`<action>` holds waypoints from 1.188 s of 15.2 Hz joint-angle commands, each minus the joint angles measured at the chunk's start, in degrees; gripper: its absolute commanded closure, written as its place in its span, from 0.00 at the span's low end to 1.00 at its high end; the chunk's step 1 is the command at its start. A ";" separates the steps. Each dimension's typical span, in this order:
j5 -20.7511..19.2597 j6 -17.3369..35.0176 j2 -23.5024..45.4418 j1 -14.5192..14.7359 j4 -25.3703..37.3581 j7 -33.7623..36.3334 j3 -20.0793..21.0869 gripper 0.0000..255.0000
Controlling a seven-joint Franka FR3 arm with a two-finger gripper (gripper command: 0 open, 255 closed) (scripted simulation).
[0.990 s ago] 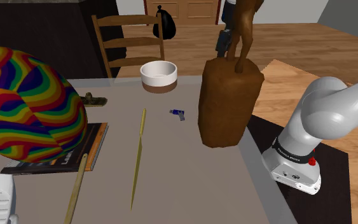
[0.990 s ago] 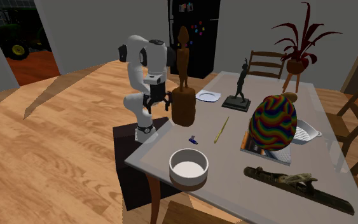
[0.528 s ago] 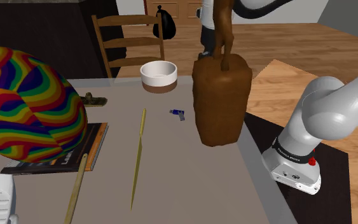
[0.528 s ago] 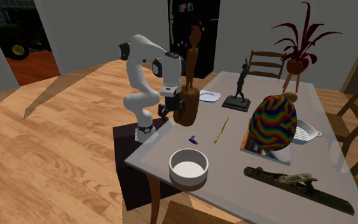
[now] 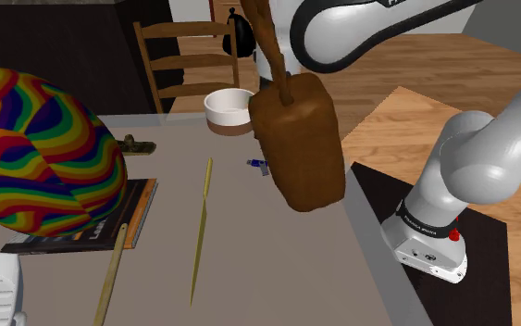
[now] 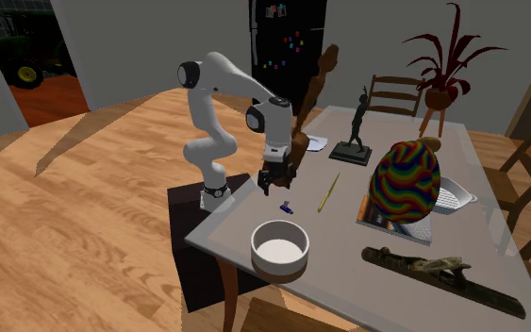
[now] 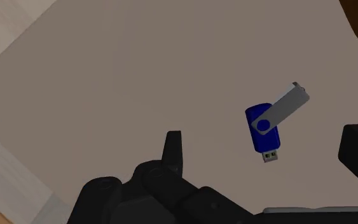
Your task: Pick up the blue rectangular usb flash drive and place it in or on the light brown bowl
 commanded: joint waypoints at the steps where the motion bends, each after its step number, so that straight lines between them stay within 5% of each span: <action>1: 0.54 2.83 3.84 0.88 0.01 1.84 2.08 0.00; 4: 0.92 5.53 6.16 0.14 -0.48 2.41 3.94 0.00; 8: 3.57 8.61 6.79 -7.33 -2.26 0.45 11.52 0.00; 9: 33.61 8.46 6.30 -5.48 -0.69 0.76 8.83 0.00; 10: 33.80 8.35 6.22 -6.04 -0.67 0.63 9.35 0.00; 18: 10.62 3.24 3.12 -14.00 1.01 9.46 12.68 0.00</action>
